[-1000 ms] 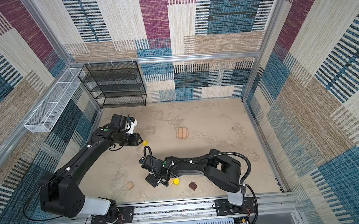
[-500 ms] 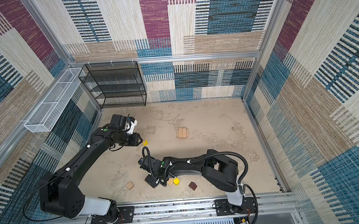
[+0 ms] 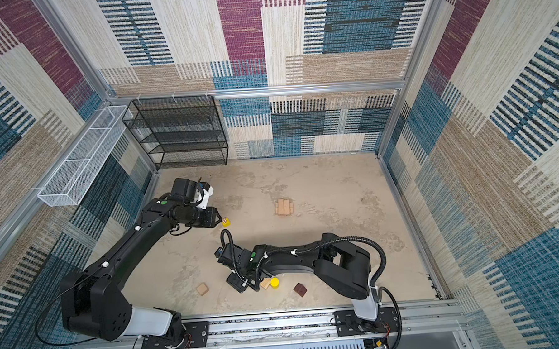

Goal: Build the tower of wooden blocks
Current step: 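Close the right gripper on the printed cow block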

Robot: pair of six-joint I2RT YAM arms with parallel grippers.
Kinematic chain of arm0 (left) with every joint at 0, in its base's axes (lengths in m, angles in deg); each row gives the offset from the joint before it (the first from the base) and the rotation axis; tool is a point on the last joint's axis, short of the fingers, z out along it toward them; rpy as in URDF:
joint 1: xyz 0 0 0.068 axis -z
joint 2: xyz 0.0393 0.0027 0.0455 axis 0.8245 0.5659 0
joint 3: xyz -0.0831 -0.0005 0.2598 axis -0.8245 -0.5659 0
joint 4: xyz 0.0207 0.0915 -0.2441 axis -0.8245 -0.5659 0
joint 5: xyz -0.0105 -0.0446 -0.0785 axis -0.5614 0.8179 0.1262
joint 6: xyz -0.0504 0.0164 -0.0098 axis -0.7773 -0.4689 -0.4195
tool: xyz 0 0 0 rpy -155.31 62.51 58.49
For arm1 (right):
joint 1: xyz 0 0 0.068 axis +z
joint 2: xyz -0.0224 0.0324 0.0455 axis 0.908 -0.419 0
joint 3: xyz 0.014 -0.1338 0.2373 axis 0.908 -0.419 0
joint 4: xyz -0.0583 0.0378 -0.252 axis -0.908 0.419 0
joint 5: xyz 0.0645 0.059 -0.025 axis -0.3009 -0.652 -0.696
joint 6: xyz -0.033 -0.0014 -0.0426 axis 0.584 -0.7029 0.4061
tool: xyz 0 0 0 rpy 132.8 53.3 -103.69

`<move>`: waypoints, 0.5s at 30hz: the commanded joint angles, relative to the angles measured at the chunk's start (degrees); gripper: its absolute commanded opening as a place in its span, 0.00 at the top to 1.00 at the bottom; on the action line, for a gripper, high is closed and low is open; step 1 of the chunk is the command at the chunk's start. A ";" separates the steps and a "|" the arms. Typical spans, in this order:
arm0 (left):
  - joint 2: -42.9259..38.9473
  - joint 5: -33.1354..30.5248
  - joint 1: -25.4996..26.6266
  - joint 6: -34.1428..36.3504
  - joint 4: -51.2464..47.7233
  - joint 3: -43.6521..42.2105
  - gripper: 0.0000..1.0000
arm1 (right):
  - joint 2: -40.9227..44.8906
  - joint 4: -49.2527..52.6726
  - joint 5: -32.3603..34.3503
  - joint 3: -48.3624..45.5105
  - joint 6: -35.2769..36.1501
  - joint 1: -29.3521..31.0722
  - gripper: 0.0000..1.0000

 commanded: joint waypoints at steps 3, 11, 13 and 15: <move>0.15 -0.65 -0.07 -0.89 -1.01 -0.13 0.55 | -0.39 0.79 0.87 0.02 -0.13 0.33 0.31; 0.15 -0.66 -0.14 -0.89 -0.98 -0.09 0.55 | -0.73 1.44 1.57 0.08 0.72 0.63 0.32; 0.18 -0.65 -0.07 -0.89 -1.03 -0.15 0.55 | -0.90 1.74 1.87 0.23 0.91 0.67 0.32; 0.16 -0.59 -0.05 -0.89 -1.04 -0.10 0.55 | -1.03 2.02 2.12 0.50 0.97 0.75 0.32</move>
